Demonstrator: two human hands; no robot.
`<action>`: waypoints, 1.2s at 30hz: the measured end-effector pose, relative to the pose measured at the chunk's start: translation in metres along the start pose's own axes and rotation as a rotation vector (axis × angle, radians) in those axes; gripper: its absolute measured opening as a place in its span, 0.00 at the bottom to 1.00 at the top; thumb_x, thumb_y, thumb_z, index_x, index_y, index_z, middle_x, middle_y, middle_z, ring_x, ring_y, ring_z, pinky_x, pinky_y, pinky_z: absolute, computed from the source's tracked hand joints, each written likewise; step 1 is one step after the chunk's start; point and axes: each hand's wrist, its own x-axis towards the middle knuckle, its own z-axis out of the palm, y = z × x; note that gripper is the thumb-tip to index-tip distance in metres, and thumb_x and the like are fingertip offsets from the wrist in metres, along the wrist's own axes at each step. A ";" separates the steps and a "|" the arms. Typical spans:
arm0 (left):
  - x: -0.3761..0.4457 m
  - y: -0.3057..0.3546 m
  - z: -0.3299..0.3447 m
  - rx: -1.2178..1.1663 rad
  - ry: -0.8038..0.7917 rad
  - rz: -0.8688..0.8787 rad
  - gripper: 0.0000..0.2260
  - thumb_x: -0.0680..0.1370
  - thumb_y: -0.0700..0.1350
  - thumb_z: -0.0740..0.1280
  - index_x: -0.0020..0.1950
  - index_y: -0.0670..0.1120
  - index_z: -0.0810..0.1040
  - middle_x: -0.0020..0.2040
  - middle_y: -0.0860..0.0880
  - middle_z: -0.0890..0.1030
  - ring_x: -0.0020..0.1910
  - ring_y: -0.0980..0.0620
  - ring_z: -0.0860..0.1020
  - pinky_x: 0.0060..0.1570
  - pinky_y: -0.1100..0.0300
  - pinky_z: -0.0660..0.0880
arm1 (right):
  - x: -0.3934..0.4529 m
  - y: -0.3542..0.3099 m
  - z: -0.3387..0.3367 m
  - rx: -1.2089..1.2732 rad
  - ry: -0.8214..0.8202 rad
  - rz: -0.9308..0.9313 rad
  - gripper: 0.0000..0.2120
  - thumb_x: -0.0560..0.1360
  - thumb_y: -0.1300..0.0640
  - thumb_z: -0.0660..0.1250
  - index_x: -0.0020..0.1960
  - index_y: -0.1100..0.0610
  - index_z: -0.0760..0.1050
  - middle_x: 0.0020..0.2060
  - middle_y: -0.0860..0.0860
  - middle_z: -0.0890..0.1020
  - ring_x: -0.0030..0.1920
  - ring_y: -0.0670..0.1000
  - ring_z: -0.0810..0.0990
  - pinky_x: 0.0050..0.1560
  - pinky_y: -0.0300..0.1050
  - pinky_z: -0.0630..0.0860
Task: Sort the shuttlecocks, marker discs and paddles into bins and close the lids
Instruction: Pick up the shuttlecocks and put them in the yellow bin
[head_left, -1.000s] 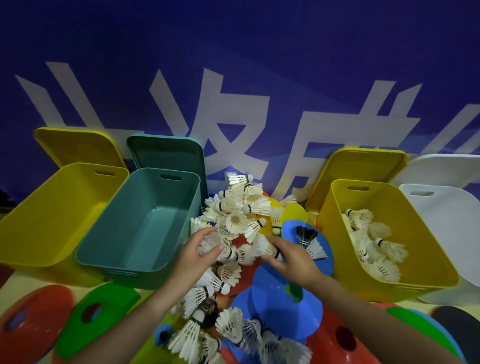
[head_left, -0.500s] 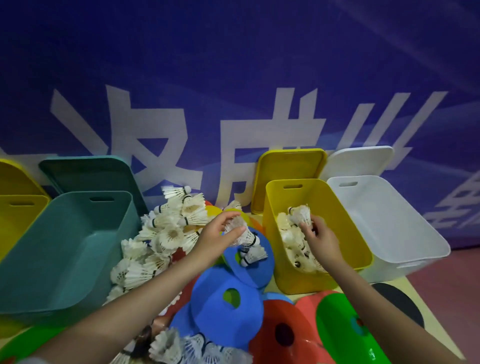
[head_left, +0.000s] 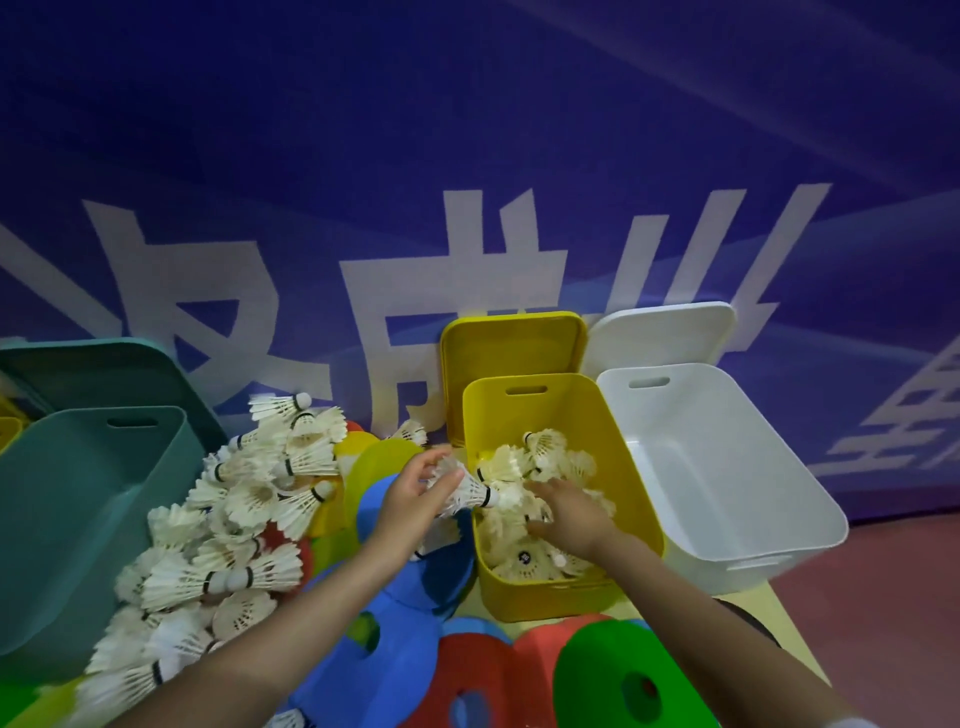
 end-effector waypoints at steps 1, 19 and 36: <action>0.001 0.001 0.005 0.001 0.012 0.004 0.15 0.77 0.51 0.67 0.63 0.55 0.74 0.61 0.50 0.76 0.61 0.53 0.73 0.58 0.52 0.75 | -0.002 0.006 -0.005 -0.001 0.077 -0.022 0.26 0.77 0.46 0.63 0.73 0.50 0.64 0.64 0.53 0.73 0.67 0.55 0.68 0.61 0.47 0.67; 0.138 -0.010 0.125 -0.075 0.106 -0.234 0.18 0.80 0.51 0.62 0.69 0.46 0.70 0.63 0.49 0.71 0.58 0.49 0.72 0.57 0.48 0.76 | -0.005 0.084 -0.027 0.314 0.308 0.243 0.33 0.80 0.49 0.57 0.78 0.52 0.44 0.59 0.57 0.74 0.53 0.59 0.78 0.49 0.52 0.76; 0.151 -0.012 0.110 0.400 -0.041 -0.110 0.22 0.81 0.53 0.60 0.73 0.50 0.64 0.72 0.46 0.67 0.68 0.46 0.68 0.63 0.50 0.70 | -0.004 0.086 -0.026 0.417 0.355 0.233 0.30 0.79 0.56 0.56 0.77 0.47 0.49 0.56 0.55 0.76 0.52 0.57 0.77 0.50 0.50 0.74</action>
